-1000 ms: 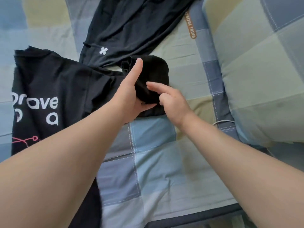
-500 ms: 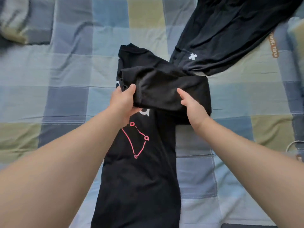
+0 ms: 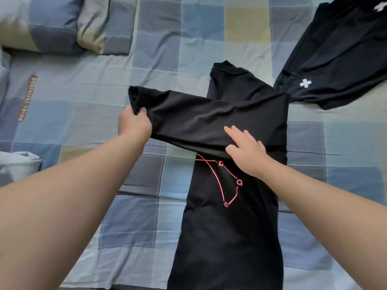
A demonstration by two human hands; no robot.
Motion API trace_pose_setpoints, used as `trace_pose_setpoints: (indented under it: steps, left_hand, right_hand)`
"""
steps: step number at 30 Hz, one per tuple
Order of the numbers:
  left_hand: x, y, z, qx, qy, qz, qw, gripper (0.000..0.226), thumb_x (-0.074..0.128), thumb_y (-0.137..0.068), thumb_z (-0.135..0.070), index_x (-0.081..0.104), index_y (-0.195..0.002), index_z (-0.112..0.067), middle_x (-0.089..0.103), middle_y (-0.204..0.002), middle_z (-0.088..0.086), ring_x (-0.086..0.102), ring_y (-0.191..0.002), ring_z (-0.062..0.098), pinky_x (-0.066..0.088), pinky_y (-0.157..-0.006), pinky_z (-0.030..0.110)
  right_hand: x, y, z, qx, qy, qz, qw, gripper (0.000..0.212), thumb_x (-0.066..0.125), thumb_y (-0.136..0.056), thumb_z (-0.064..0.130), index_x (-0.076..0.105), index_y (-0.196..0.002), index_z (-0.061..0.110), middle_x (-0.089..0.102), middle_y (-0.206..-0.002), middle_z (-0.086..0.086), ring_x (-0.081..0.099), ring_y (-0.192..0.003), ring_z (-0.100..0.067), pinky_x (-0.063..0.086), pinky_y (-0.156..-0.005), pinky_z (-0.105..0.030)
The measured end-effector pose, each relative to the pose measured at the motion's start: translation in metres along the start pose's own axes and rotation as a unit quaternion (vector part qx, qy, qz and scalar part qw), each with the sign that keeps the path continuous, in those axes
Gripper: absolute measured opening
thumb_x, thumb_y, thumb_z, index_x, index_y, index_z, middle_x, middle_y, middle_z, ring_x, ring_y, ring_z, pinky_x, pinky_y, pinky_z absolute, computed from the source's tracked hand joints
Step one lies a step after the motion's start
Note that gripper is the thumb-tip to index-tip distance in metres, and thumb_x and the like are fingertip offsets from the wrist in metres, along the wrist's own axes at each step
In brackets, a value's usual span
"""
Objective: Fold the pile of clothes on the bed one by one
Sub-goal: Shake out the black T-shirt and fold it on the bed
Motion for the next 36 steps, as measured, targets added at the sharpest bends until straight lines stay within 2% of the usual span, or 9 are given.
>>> trace_pose_setpoints:
  steps: [8, 12, 16, 20, 23, 25, 30, 33, 36]
  left_hand:
    - [0.013, 0.028, -0.040, 0.068, -0.236, -0.078, 0.966, 0.029, 0.041, -0.103, -0.032, 0.059, -0.123, -0.020, 0.049, -0.135, 0.015, 0.044, -0.127, 0.038, 0.036, -0.106, 0.048]
    - [0.082, 0.071, -0.075, 0.209, -0.247, 0.018, 0.946, 0.031, 0.045, -0.101, -0.029, 0.063, -0.125, -0.021, 0.052, -0.118, 0.018, 0.052, -0.110, 0.041, 0.043, -0.098, 0.044]
    - [0.157, 0.114, -0.075, 0.237, -0.254, 0.123, 0.930, 0.041, 0.044, -0.104, -0.035, 0.052, -0.144, -0.028, 0.050, -0.130, 0.013, 0.056, -0.114, 0.036, 0.045, -0.098, 0.042]
    - [0.219, 0.147, -0.051, 0.259, -0.287, 0.290, 0.875, 0.043, 0.034, -0.108, -0.036, 0.044, -0.150, -0.031, 0.050, -0.139, 0.006, 0.052, -0.124, 0.025, 0.041, -0.106, 0.040]
    - [0.210, 0.138, -0.048, 0.342, -0.338, 0.202, 0.853, 0.035, 0.041, -0.106, -0.030, 0.060, -0.135, -0.025, 0.055, -0.132, 0.001, 0.053, -0.117, 0.027, 0.043, -0.098, 0.043]
    - [0.198, 0.123, -0.051, 0.394, -0.368, 0.126, 0.833, 0.034, 0.048, -0.103, -0.029, 0.061, -0.134, -0.024, 0.054, -0.140, 0.002, 0.044, -0.132, 0.029, 0.040, -0.104, 0.045]
    - [0.222, 0.071, -0.012, 0.372, -0.507, 0.203, 0.750, 0.058, 0.027, -0.106, -0.051, 0.011, -0.160, -0.038, -0.005, -0.170, -0.004, -0.010, -0.156, 0.023, 0.000, -0.125, 0.049]
    - [0.239, 0.049, 0.025, 0.357, -0.525, 0.228, 0.738, 0.064, 0.019, -0.102, -0.060, -0.004, -0.159, -0.041, -0.017, -0.168, -0.008, -0.019, -0.154, 0.019, -0.005, -0.125, 0.049]
    - [0.243, 0.043, 0.039, 0.410, -0.501, 0.153, 0.747, 0.064, 0.020, -0.102, -0.062, 0.000, -0.159, -0.042, -0.013, -0.168, -0.008, -0.016, -0.155, 0.019, -0.006, -0.125, 0.049]
  right_hand:
    - [-0.025, 0.012, -0.025, 0.024, -0.083, 0.010, 0.996, 0.062, 0.037, -0.099, 0.027, 0.021, -0.157, 0.039, 0.016, -0.166, 0.015, 0.004, -0.155, -0.012, 0.007, -0.125, -0.046]
    - [-0.050, 0.020, -0.050, 0.042, -0.099, -0.003, 0.994, 0.061, 0.039, -0.098, 0.029, 0.023, -0.156, 0.041, 0.026, -0.163, 0.013, 0.022, -0.150, -0.014, 0.020, -0.122, -0.046]
    - [-0.078, 0.025, -0.076, 0.060, -0.106, -0.041, 0.992, 0.061, 0.043, -0.097, 0.032, 0.027, -0.154, 0.042, 0.044, -0.153, 0.005, 0.048, -0.125, -0.017, 0.036, -0.113, -0.043]
    - [-0.098, 0.026, -0.098, 0.047, -0.100, -0.071, 0.991, 0.058, 0.045, -0.101, 0.026, 0.031, -0.156, 0.033, 0.037, -0.159, 0.006, 0.036, -0.143, -0.016, 0.030, -0.112, -0.034]
    - [-0.104, 0.023, -0.100, 0.014, -0.036, -0.110, 0.993, 0.057, 0.047, -0.100, 0.023, 0.033, -0.155, 0.026, 0.035, -0.160, 0.005, 0.027, -0.148, -0.017, 0.025, -0.120, -0.042]
    - [-0.102, 0.016, -0.087, -0.029, -0.002, -0.135, 0.990, 0.058, 0.048, -0.100, 0.023, 0.032, -0.156, 0.025, 0.029, -0.163, 0.005, 0.018, -0.152, -0.018, 0.020, -0.122, -0.045]
    - [-0.061, -0.039, -0.056, -0.068, 0.138, -0.125, 0.980, 0.063, 0.035, -0.104, 0.041, 0.010, -0.160, 0.032, -0.003, -0.169, 0.005, -0.009, -0.155, -0.023, 0.001, -0.124, -0.047]
    - [-0.027, -0.078, -0.081, -0.029, 0.205, -0.109, 0.972, 0.068, 0.022, -0.102, 0.058, -0.001, -0.160, 0.031, -0.008, -0.169, 0.002, -0.012, -0.154, -0.026, -0.004, -0.124, -0.050]
    - [-0.010, -0.091, -0.099, -0.042, 0.259, -0.174, 0.949, 0.072, 0.019, -0.099, 0.061, 0.003, -0.161, 0.028, 0.002, -0.169, -0.003, -0.002, -0.155, -0.029, 0.001, -0.124, -0.052]
Point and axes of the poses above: each hand's wrist, its own y-axis away from the middle knuckle, its own x-axis out of the palm, z = x × y, the point moved 9 cm from there along -y, towards the middle knuckle
